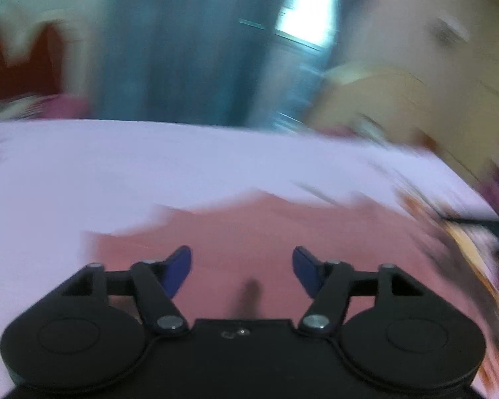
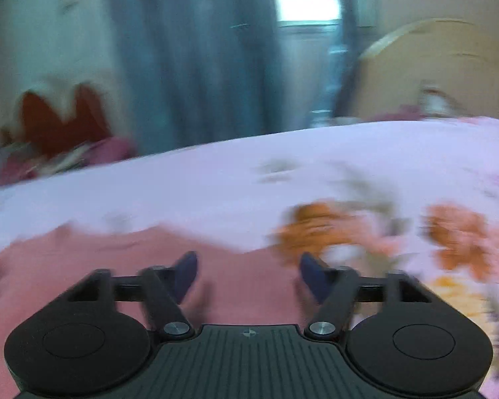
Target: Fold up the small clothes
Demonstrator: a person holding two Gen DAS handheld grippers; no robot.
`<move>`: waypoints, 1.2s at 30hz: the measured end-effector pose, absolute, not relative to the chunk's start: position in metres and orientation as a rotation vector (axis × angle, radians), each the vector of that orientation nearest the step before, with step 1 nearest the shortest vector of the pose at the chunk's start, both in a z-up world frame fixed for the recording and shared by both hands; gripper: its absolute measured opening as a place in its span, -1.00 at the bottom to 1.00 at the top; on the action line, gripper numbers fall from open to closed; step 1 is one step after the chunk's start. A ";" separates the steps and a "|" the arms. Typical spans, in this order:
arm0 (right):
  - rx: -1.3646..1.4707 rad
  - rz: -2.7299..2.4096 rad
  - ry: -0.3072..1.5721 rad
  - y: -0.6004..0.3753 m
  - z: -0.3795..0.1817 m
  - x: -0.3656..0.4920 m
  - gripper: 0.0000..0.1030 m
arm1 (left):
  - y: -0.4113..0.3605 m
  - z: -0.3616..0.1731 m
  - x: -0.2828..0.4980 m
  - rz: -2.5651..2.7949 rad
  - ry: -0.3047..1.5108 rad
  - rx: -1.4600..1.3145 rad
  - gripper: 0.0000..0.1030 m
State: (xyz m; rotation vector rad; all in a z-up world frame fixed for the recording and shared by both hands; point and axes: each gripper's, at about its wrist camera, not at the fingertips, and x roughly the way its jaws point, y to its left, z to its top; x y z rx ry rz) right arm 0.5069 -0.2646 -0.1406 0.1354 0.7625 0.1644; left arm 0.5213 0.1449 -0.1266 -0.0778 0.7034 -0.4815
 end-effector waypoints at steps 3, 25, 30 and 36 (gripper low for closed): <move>0.053 0.396 0.821 -0.210 -0.147 0.499 -0.07 | 0.093 -0.139 0.510 -0.643 0.763 0.089 0.08; -0.067 0.390 0.821 -0.151 -0.162 0.501 0.04 | 0.102 -0.158 0.530 -0.406 0.737 -0.099 0.26; 0.015 0.093 0.877 -0.257 -0.171 0.501 0.04 | 0.149 -0.159 0.525 -0.343 0.720 -0.101 0.24; 0.059 0.160 0.817 -0.232 -0.141 0.469 0.04 | 0.088 -0.137 0.496 -0.413 0.689 -0.083 0.62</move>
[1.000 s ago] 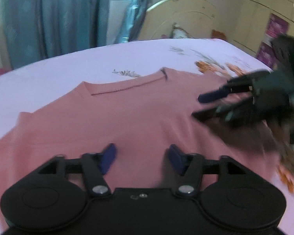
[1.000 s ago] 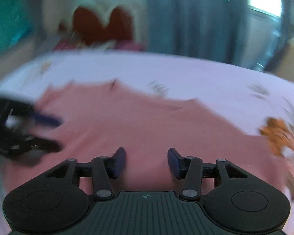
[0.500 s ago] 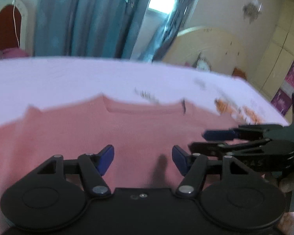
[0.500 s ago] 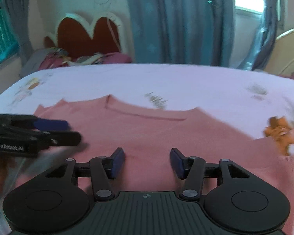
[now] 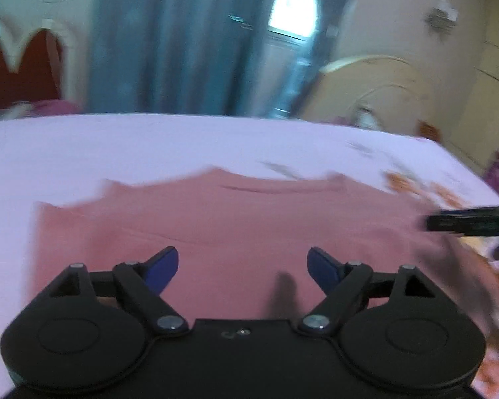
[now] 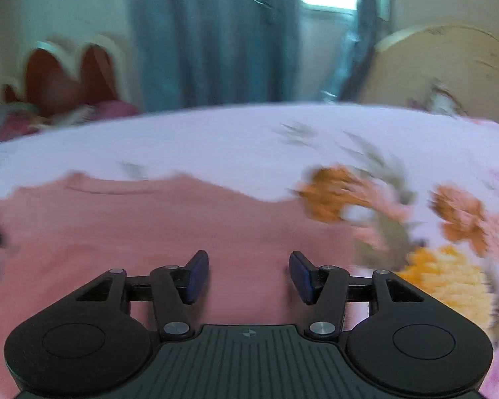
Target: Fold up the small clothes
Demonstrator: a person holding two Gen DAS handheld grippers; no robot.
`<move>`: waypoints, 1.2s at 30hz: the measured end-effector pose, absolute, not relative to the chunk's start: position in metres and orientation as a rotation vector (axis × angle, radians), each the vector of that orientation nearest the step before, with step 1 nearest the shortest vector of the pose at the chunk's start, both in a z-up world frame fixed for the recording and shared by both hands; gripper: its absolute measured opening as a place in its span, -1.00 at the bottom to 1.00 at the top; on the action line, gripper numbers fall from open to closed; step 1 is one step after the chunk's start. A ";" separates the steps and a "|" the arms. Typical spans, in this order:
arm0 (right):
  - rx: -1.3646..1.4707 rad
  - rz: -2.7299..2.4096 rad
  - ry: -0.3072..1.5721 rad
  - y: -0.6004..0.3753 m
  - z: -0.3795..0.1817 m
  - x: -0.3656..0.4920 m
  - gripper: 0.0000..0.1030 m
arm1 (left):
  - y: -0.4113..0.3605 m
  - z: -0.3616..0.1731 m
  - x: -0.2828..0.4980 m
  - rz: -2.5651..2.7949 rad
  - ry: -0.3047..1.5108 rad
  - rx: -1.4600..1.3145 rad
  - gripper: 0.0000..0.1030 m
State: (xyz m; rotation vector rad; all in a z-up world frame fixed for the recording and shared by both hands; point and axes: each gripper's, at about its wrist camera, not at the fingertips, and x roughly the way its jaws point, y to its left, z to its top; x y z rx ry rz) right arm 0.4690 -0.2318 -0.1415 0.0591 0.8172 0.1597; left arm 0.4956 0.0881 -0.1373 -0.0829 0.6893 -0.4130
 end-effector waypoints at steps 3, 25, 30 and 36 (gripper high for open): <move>0.045 0.316 0.825 -0.184 -0.142 0.450 0.04 | 0.052 -0.142 0.478 -0.472 0.713 -0.042 0.64; 0.032 0.377 0.869 -0.128 -0.136 0.357 -0.30 | 0.046 -0.157 0.403 -0.355 0.757 0.033 0.62; 0.036 0.364 0.902 -0.110 -0.140 0.349 -0.43 | 0.052 -0.148 0.394 -0.378 0.747 0.014 0.49; -0.021 0.365 0.934 -0.108 -0.148 0.360 -0.43 | 0.079 -0.152 0.389 -0.292 0.762 0.022 0.50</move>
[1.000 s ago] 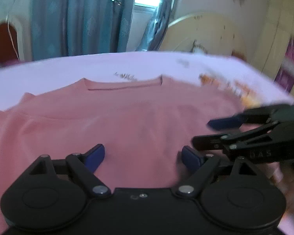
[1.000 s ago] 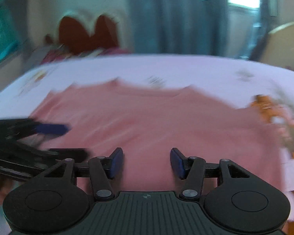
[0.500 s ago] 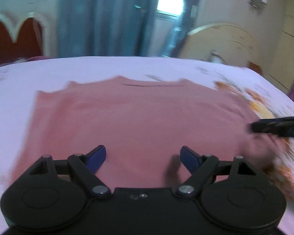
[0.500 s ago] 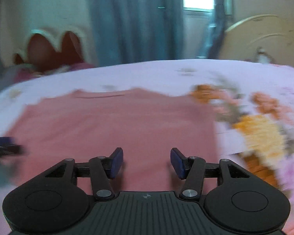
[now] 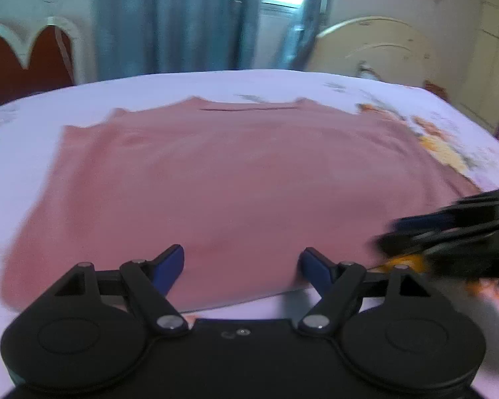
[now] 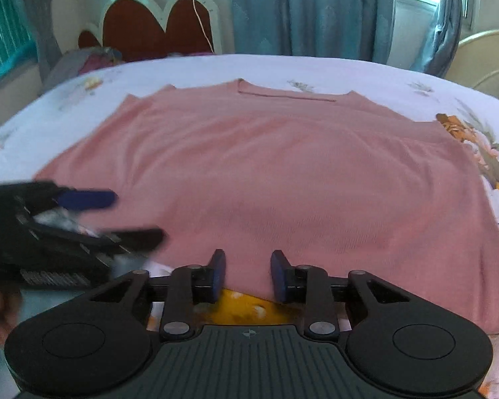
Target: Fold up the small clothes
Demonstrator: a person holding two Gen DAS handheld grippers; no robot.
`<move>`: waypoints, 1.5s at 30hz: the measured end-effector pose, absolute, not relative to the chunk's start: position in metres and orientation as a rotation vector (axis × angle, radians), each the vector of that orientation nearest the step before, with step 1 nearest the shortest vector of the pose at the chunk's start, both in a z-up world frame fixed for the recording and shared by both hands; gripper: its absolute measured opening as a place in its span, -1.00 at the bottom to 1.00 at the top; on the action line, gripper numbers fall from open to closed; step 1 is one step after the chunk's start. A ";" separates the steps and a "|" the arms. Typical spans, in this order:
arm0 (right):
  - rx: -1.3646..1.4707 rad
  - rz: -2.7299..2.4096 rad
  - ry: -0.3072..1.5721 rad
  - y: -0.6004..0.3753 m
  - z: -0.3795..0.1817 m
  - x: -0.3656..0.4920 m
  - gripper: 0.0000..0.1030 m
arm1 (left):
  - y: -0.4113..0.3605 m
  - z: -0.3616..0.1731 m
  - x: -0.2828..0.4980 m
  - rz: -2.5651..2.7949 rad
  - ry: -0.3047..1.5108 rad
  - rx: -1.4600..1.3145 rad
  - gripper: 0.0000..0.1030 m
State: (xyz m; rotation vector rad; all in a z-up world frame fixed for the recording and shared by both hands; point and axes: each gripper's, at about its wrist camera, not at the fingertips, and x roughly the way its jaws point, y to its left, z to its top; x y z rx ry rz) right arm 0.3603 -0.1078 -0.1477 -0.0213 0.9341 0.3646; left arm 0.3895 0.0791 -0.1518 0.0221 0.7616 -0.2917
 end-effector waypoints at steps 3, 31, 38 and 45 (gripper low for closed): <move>-0.005 0.242 0.926 -0.156 -0.148 0.359 -0.43 | 0.117 -0.150 0.388 -0.210 0.761 0.008 0.49; 0.046 0.047 0.944 -0.260 -0.144 0.344 -0.43 | 0.153 -0.148 0.381 -0.108 0.772 -0.060 0.45; 0.036 0.037 0.963 -0.261 -0.152 0.341 -0.43 | 0.158 -0.152 0.382 -0.117 0.777 -0.052 0.46; 0.066 0.013 0.884 -0.264 -0.133 0.333 -0.43 | 0.161 -0.137 0.371 -0.098 0.723 -0.047 0.56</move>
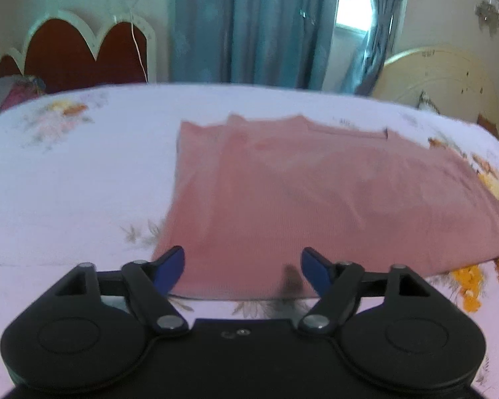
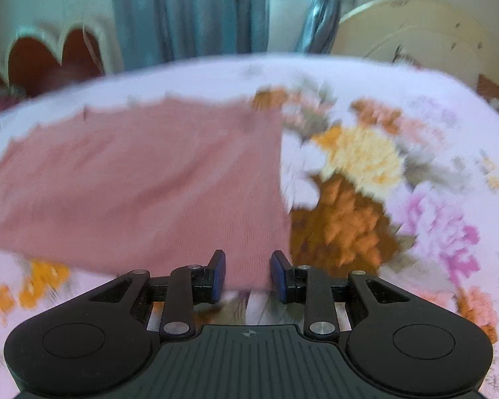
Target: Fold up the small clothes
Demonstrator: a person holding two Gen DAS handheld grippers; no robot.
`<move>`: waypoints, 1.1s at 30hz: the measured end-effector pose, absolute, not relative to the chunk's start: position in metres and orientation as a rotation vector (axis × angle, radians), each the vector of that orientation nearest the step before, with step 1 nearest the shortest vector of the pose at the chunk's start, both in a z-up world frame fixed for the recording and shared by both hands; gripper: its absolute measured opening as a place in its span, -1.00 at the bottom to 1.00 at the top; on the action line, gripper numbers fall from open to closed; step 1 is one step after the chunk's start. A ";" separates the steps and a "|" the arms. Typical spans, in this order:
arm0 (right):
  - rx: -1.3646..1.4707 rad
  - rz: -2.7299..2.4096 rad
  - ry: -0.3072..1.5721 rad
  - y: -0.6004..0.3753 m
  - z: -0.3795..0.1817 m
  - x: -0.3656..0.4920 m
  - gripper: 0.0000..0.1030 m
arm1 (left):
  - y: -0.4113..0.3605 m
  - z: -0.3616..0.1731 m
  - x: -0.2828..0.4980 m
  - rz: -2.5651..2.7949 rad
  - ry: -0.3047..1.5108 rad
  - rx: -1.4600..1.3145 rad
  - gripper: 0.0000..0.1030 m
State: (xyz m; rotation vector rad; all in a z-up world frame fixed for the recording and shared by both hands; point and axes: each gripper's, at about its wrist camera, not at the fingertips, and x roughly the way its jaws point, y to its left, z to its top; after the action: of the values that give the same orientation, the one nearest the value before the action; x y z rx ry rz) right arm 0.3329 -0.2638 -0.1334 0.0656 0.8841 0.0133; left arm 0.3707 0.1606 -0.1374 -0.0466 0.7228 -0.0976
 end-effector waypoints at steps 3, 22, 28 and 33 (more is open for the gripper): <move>0.096 0.023 0.903 -0.267 -0.139 0.333 -0.43 | 0.161 -0.151 0.377 -0.111 0.791 -0.018 0.57; 0.111 0.085 0.771 -0.250 -0.091 0.265 -0.19 | 0.134 -0.111 0.316 -0.087 0.788 0.009 0.84; 0.156 0.121 0.779 -0.237 -0.089 0.253 -0.21 | 0.149 -0.125 0.312 -0.091 0.818 -0.226 0.38; 0.179 0.158 0.776 -0.221 -0.087 0.270 -0.72 | 0.188 -0.156 0.327 0.000 0.753 -0.613 0.16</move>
State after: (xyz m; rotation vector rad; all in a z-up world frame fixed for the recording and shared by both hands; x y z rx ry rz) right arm 0.2696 -0.2211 -0.0869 0.1788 0.7761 0.1582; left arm 0.3266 0.1879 -0.1556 -0.6127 0.7527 -0.0005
